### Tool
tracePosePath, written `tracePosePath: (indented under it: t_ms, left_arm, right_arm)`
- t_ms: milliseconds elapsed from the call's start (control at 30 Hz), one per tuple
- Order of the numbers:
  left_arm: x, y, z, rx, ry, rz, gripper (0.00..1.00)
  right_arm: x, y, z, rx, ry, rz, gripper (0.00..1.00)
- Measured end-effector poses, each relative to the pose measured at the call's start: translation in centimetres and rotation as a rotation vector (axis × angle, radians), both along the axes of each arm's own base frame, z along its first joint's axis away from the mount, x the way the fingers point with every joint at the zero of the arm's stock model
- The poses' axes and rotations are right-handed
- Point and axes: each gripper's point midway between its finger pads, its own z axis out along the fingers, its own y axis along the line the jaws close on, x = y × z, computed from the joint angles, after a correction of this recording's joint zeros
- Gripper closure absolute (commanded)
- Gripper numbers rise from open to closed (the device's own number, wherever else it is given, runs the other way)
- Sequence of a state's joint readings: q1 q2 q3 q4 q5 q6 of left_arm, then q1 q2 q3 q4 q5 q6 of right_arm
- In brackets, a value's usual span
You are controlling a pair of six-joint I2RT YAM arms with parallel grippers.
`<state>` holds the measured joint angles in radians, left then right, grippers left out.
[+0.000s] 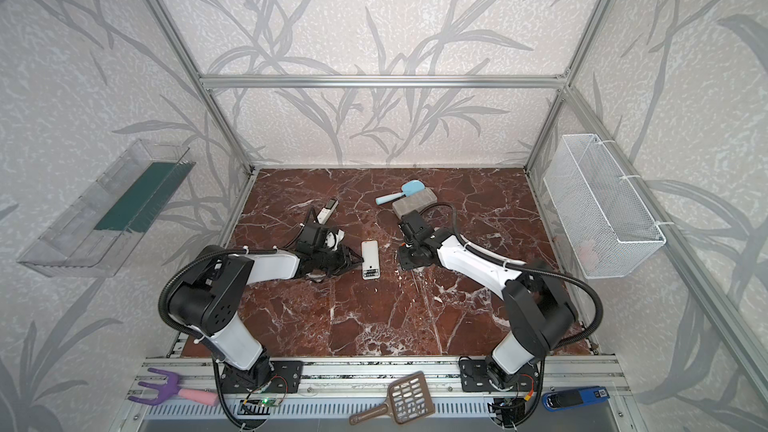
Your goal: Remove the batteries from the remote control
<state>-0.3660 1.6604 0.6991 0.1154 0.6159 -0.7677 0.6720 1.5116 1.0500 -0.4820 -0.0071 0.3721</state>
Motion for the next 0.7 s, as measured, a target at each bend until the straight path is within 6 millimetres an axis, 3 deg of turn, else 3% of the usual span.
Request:
tracePosePath:
  t_ms: [167,433,533,700]
  left_arm:
    - [-0.5,1.4,3.3,0.103,-0.075,-0.042,0.60]
    - [-0.8,2.3,13.3,0.119,-0.383,-0.053,0.63]
    - [-2.1,1.2,16.9,0.087,-0.511,-0.082,0.64]
    - [-5.9,-3.1,22.8,-0.006,-0.758,-0.204,0.62]
  right_arm:
    - [-0.5,-0.5,5.3,0.105,-0.147,-0.009,0.98]
    - [-1.9,-1.4,12.3,0.313,-0.377,-0.012,0.99]
    - [-2.1,-0.9,14.6,0.392,-0.437,0.008,1.00]
    - [-1.9,0.4,16.7,0.503,-0.466,0.049,1.00]
